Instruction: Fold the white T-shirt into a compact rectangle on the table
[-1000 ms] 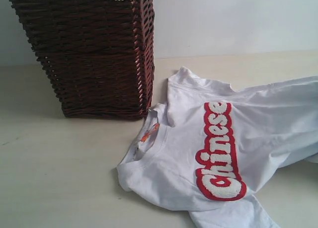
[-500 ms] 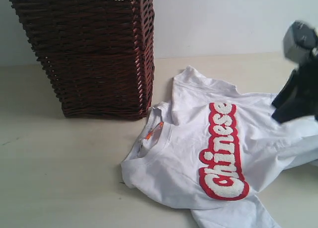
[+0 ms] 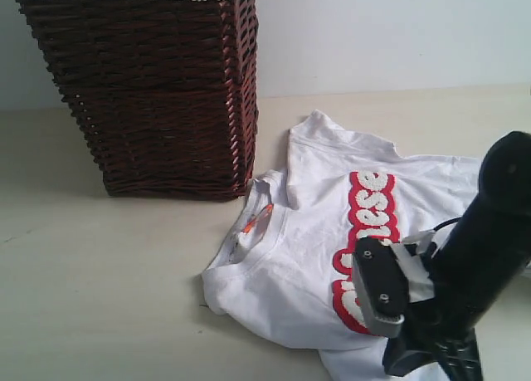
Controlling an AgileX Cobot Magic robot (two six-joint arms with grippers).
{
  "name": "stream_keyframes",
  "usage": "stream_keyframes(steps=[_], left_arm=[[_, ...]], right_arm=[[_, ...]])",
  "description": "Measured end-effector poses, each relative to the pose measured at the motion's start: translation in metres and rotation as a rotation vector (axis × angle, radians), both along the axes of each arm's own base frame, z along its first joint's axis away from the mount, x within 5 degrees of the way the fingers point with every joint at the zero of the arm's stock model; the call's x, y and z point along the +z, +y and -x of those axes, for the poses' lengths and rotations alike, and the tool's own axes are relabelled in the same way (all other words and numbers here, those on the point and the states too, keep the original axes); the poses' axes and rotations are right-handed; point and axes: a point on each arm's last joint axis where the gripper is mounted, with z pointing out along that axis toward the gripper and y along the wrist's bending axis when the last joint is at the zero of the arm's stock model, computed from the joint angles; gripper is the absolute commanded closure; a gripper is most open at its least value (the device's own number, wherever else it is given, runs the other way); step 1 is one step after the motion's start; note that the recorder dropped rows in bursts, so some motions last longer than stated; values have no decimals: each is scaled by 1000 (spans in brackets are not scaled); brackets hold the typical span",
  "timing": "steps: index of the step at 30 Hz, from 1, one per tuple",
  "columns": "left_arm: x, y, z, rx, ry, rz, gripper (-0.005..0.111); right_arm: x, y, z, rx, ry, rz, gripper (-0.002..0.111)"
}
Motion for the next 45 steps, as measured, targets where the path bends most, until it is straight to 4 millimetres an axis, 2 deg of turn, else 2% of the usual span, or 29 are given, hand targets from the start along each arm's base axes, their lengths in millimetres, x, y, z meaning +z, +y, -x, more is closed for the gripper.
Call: stream_keyframes(steps=[5, 7, 11, 16, 21, 25, 27, 31, 33, 40, 45], left_arm=[[0, 0, 0, 0, 0, 0, 107], [0, 0, 0, 0, 0, 1, 107], [0, 0, 0, 0, 0, 1, 107], [0, 0, 0, 0, 0, 1, 107], [0, 0, 0, 0, 0, 1, 107], [0, 0, 0, 0, 0, 1, 107], [0, 0, 0, 0, 0, 1, 107], [0, 0, 0, 0, 0, 1, 107], [0, 0, 0, 0, 0, 1, 107], [0, 0, 0, 0, 0, 1, 107], [0, 0, 0, 0, 0, 1, 107]], right_arm=[[-17, 18, 8, -121, 90, 87, 108], [-18, 23, 19, -91, 183, 116, 108], [-17, 30, 52, 82, 438, 158, 108], [-7, 39, 66, 113, 584, 78, 108], [7, 49, 58, 70, 526, 8, 108], [13, 51, 48, -68, 401, 34, 105], [11, 49, 43, -110, 348, 73, 97], [9, 44, 41, -125, 320, 134, 67], [8, 43, 41, -137, 320, 148, 59], [7, 46, 36, -261, 298, 142, 59], [-4, 48, 35, -338, 342, 169, 60]])
